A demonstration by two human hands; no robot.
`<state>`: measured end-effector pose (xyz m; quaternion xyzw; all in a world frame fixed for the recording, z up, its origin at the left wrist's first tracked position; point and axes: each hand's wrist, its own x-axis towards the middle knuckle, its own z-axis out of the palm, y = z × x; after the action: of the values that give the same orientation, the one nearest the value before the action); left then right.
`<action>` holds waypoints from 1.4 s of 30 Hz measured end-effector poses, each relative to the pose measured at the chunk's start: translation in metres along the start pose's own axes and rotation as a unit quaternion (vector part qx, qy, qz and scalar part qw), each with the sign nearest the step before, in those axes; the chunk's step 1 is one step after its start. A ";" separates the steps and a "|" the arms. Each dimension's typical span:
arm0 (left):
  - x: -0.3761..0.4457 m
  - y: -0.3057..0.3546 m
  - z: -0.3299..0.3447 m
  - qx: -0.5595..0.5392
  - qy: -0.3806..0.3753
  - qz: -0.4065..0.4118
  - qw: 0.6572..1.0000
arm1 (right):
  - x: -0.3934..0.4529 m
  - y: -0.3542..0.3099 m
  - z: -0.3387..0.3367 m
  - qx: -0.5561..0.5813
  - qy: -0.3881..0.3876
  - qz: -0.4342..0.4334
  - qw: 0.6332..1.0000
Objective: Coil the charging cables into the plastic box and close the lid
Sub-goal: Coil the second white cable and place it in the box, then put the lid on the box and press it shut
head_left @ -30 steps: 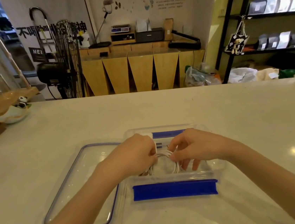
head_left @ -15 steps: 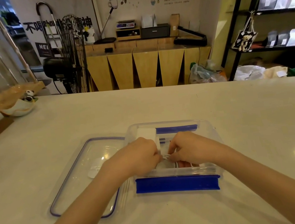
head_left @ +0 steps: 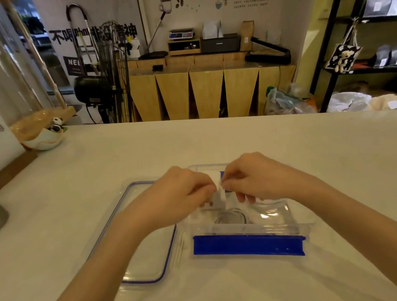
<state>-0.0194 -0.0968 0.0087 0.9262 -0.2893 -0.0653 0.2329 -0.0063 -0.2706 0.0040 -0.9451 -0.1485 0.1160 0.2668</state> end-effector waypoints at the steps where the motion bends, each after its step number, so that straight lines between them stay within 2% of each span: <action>1: -0.005 -0.005 -0.005 -0.021 0.035 -0.003 0.999 | 0.004 -0.008 -0.005 0.005 0.011 -0.036 0.999; 4: -0.022 -0.026 -0.014 -0.067 0.158 -0.035 0.985 | 0.024 -0.036 -0.011 0.002 0.039 -0.136 0.990; 7: -0.039 -0.056 -0.011 -0.062 0.248 -0.105 0.961 | 0.062 -0.059 -0.001 -0.038 0.032 -0.178 0.983; 9: -0.050 -0.080 -0.001 -0.035 0.263 -0.158 0.951 | 0.091 -0.069 0.013 -0.091 0.005 -0.168 0.982; 13: -0.075 -0.114 0.020 0.010 0.245 -0.285 0.926 | 0.135 -0.075 0.039 -0.218 -0.055 -0.096 0.970; 16: -0.088 -0.125 0.030 0.021 0.242 -0.338 0.909 | 0.148 -0.077 0.049 -0.253 -0.093 -0.065 0.961; 18: -0.091 -0.129 0.032 0.024 0.255 -0.338 0.906 | 0.150 -0.079 0.053 -0.257 -0.094 -0.056 0.960; 23: -0.091 -0.127 0.030 -0.026 0.305 -0.312 0.900 | 0.155 -0.074 0.061 -0.259 -0.036 -0.052 0.964; 27: -0.092 -0.126 0.025 -0.068 0.349 -0.297 0.886 | 0.151 -0.072 0.054 -0.223 -0.010 -0.060 0.973; 30: -0.093 -0.130 0.013 -0.158 0.366 -0.292 0.869 | 0.144 -0.071 0.044 -0.173 0.033 -0.077 0.981; 33: -0.092 -0.128 -0.002 -0.309 0.366 -0.288 0.829 | 0.135 -0.071 0.033 -0.106 0.082 -0.098 0.986; 35: -0.090 -0.121 -0.014 -0.361 0.359 -0.282 0.813 | 0.127 -0.073 0.026 -0.075 0.119 -0.114 0.983; 38: -0.085 -0.102 -0.035 -0.371 0.362 -0.238 0.821 | 0.110 -0.074 0.010 -0.028 0.196 -0.134 0.971; 42: -0.073 -0.073 -0.058 -0.321 0.378 -0.131 0.859 | 0.074 -0.065 -0.017 0.086 0.315 -0.155 0.932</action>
<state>-0.0282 0.0201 0.0243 0.7828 -0.0182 0.1701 0.5982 0.0529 -0.2005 0.0423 -0.8720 -0.1906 -0.2181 0.3946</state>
